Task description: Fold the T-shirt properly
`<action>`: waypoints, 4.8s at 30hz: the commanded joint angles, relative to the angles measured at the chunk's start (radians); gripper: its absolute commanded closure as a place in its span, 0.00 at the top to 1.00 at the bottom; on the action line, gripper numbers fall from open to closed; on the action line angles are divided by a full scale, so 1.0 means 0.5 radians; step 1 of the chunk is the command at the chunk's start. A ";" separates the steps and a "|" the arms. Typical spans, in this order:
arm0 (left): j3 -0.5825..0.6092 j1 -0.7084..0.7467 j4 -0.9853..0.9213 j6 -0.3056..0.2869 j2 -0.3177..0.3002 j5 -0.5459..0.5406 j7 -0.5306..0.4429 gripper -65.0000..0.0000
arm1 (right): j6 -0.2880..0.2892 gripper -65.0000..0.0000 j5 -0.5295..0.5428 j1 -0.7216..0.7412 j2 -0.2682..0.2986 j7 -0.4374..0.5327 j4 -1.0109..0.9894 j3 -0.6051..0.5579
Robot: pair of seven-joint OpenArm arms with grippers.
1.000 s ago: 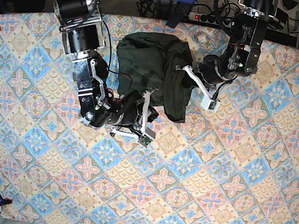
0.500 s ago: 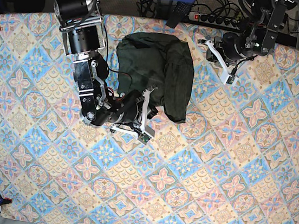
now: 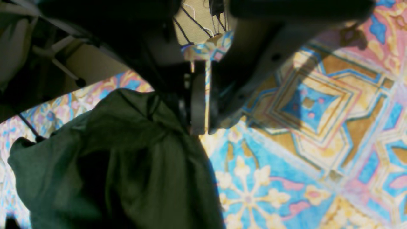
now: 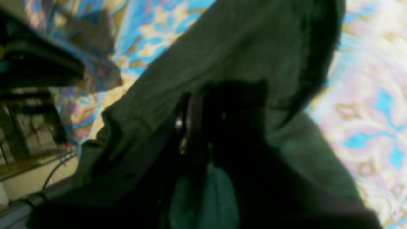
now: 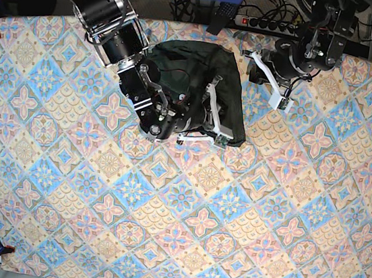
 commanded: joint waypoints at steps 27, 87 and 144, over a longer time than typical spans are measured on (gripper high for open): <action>0.394 -0.170 0.084 -0.012 0.141 -0.007 -0.032 0.00 | 0.007 0.06 0.029 0.131 -0.035 0.142 -0.022 0.440; 0.719 -0.676 -0.512 -0.009 0.144 0.405 -0.026 0.00 | 0.007 0.06 -0.787 -0.373 0.480 0.099 0.469 0.443; -0.450 -0.799 -0.592 -0.015 0.202 -0.221 0.269 0.15 | 0.007 0.06 -0.787 -0.747 0.530 -0.012 0.969 0.585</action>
